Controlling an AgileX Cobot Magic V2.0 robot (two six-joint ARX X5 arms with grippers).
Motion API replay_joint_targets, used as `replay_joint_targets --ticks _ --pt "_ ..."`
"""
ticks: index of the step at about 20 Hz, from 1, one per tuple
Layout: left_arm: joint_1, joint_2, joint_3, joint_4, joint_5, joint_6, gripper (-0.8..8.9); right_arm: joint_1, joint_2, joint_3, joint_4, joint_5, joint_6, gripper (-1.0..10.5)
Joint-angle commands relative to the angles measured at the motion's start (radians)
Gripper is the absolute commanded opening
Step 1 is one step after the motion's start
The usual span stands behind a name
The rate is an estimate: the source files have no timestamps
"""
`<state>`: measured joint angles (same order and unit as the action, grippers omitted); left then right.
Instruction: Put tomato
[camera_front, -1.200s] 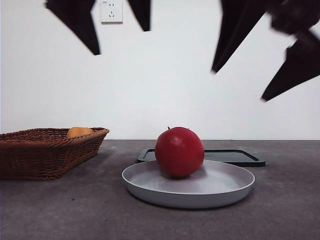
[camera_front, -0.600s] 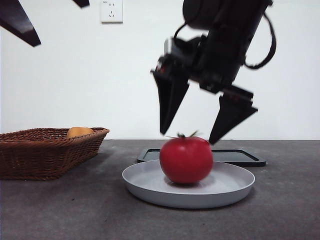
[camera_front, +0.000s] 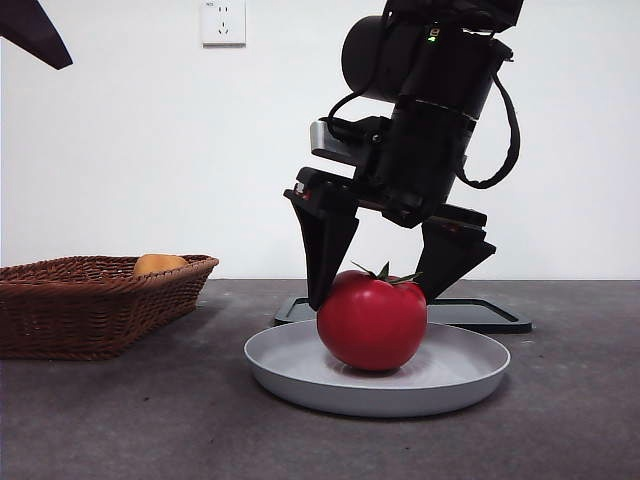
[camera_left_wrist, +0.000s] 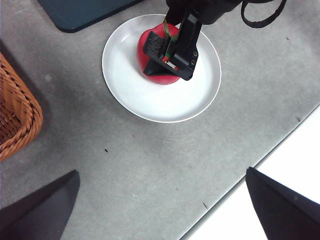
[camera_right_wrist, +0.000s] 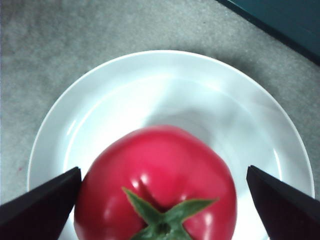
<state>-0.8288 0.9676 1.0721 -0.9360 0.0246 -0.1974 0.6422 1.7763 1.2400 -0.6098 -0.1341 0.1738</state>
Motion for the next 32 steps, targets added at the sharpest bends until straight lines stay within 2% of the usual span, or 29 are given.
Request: replay_joint_targets --ticks 1,3,7,10,16,22,28,32 --pt "-0.007 0.005 0.010 0.010 -0.003 -0.002 5.31 0.009 0.030 0.020 0.000 -0.009 0.024 6.7" --pt "-0.007 0.005 0.010 0.009 -0.003 -0.002 5.31 0.010 0.030 0.020 0.000 -0.026 0.029 6.2" --pt "-0.008 0.005 0.010 0.008 -0.003 -0.002 5.31 0.010 0.030 0.020 -0.005 -0.051 0.032 3.9" --pt "-0.008 -0.004 0.010 -0.005 -0.003 -0.002 5.31 0.009 0.030 0.023 -0.003 -0.048 0.050 3.2" --pt "-0.008 -0.065 0.010 -0.013 -0.003 -0.003 5.31 -0.032 0.030 0.164 -0.074 -0.042 0.024 3.2" --pt "-0.008 -0.121 0.010 -0.011 -0.003 -0.010 5.31 -0.138 0.051 0.360 -0.109 -0.041 0.000 3.2" --pt "-0.008 -0.137 0.010 -0.009 -0.003 0.002 5.31 -0.219 0.274 0.648 -0.219 -0.041 -0.037 3.2" --pt "-0.008 -0.137 0.010 -0.008 -0.003 0.016 5.31 -0.242 0.420 0.752 -0.227 -0.040 -0.040 3.2"
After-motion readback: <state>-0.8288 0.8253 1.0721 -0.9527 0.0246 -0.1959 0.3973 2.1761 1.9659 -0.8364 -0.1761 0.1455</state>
